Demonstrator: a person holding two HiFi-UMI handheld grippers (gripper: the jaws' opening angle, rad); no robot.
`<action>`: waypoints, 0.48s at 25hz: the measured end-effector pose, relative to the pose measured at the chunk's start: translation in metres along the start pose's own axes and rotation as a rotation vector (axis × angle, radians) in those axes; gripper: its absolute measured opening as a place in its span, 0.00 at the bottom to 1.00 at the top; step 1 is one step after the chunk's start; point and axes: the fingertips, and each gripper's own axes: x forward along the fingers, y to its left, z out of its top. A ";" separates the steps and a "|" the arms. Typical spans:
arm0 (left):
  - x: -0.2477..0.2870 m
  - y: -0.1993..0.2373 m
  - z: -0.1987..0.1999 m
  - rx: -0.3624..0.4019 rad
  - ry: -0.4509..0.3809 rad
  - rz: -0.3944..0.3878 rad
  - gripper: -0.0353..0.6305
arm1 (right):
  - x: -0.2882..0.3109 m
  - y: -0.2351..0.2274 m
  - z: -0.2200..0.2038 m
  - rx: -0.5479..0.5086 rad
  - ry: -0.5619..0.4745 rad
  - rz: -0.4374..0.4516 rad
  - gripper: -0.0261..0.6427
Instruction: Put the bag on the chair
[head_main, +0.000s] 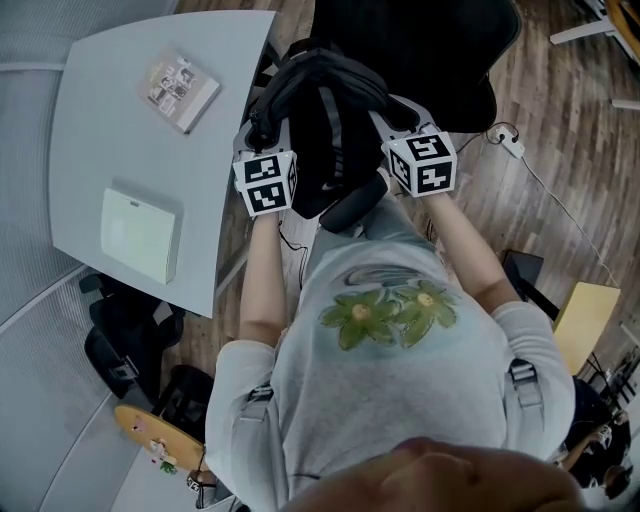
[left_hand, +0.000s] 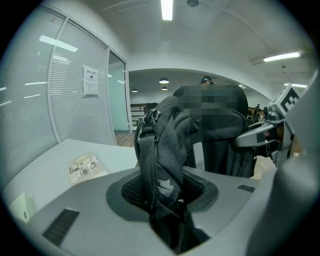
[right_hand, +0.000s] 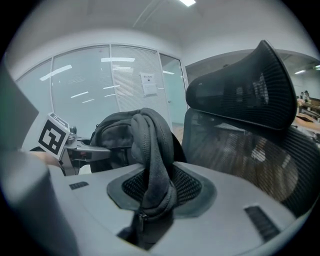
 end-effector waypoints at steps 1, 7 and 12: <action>0.002 0.000 -0.004 0.000 0.009 0.002 0.29 | 0.003 -0.001 -0.005 0.002 0.012 0.001 0.24; 0.016 -0.003 -0.036 0.001 0.087 0.005 0.29 | 0.017 -0.007 -0.038 -0.006 0.102 0.002 0.24; 0.022 -0.008 -0.051 0.006 0.105 0.003 0.29 | 0.022 -0.011 -0.056 -0.011 0.137 -0.002 0.24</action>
